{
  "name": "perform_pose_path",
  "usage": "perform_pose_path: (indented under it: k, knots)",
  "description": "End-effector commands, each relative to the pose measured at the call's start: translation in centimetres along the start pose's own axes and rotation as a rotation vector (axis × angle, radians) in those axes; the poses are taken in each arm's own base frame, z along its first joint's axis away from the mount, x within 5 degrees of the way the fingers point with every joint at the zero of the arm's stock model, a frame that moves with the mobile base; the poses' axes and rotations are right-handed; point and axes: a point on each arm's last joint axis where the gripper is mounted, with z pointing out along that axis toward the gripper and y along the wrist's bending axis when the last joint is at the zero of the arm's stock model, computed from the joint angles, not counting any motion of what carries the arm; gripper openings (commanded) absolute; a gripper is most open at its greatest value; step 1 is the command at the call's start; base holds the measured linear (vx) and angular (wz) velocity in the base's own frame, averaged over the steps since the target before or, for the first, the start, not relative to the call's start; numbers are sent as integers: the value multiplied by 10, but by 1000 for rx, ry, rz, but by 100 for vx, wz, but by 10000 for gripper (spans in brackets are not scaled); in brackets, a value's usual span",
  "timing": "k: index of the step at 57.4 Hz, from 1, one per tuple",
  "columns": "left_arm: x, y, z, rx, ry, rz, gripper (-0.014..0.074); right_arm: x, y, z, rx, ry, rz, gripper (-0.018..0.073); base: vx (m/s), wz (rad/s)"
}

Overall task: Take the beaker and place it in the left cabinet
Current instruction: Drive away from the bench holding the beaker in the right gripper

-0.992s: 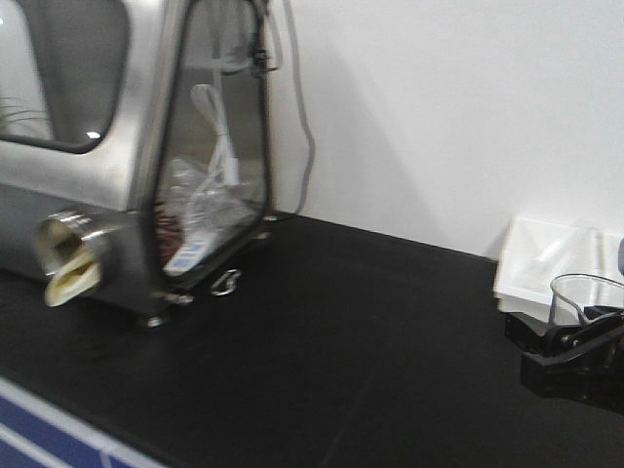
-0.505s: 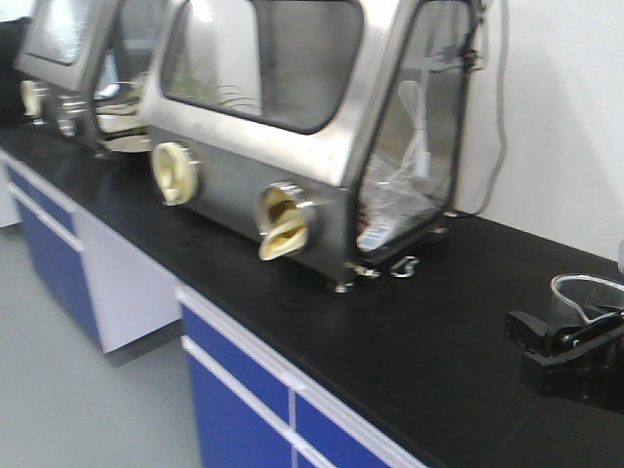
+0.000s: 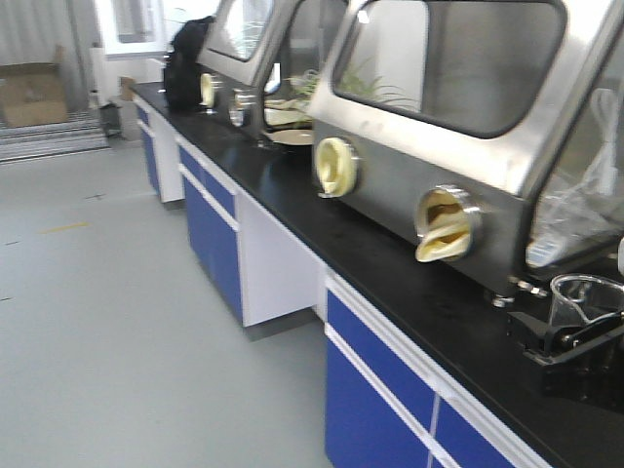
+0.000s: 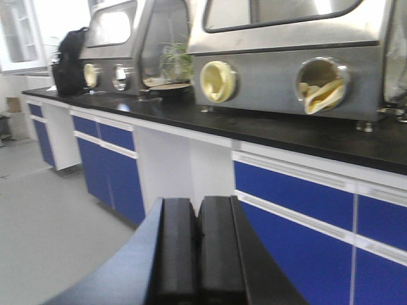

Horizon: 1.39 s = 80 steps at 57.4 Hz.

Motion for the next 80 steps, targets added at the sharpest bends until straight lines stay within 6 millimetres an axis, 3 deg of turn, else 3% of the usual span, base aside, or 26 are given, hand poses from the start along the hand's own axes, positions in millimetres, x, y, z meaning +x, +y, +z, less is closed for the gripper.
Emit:
perform_pose_path:
  k: [1, 42, 80]
  knots:
    - [-3, 0, -1, -4, -85, -12, 1, -17, 2, -7, -28, -111, -17, -4, 3, 41]
    - [-3, 0, -1, -4, -85, -12, 1, -17, 2, -7, -28, -111, -17, -4, 13, 47]
    - [-3, 0, -1, -4, -85, -12, 1, -17, 2, -7, -28, -111, -17, -4, 34, 33]
